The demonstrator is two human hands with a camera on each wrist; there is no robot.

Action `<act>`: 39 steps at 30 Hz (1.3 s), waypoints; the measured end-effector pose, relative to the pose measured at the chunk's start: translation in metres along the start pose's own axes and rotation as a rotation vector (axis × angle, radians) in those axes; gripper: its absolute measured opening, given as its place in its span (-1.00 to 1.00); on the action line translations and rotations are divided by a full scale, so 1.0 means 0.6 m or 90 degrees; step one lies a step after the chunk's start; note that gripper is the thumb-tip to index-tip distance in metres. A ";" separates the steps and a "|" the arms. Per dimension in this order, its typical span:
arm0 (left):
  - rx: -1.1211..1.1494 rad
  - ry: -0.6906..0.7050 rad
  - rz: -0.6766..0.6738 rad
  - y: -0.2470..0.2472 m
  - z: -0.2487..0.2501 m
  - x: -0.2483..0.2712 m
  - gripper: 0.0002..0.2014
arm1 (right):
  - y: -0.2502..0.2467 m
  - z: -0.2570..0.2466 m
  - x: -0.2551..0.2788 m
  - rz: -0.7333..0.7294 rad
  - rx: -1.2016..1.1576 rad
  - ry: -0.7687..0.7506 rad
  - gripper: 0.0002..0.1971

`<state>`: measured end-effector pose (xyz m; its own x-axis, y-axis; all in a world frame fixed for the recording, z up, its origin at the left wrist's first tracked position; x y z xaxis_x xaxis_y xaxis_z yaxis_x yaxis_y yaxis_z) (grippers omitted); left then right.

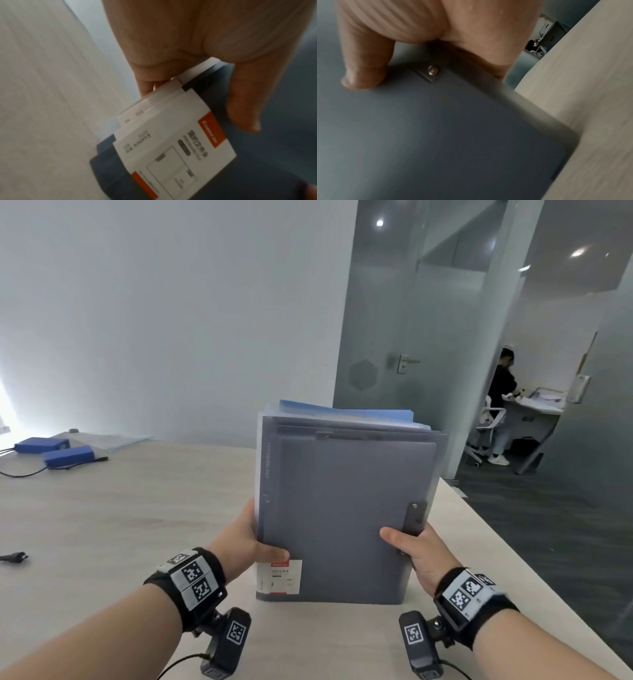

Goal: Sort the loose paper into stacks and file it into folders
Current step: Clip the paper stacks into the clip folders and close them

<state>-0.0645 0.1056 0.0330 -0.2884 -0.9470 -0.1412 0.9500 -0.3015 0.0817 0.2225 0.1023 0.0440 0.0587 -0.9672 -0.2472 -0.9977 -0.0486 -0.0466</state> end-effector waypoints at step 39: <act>-0.144 -0.062 -0.040 -0.004 -0.069 -0.012 0.09 | 0.010 0.050 0.024 -0.102 0.155 0.107 -0.58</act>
<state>-0.0594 0.1179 -0.0068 -0.3471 -0.9368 -0.0432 0.9295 -0.3375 -0.1486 0.2184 0.0955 0.0111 0.1871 -0.9808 -0.0556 -0.9378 -0.1615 -0.3074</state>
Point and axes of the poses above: each hand's wrist, its own x-axis away from the middle knuckle, its own y-axis out of the palm, z = x × y, the point moved 10 cm from there along -x, towards the middle knuckle, and after that the axes turned 7 degrees about x, right-handed, at the moved point
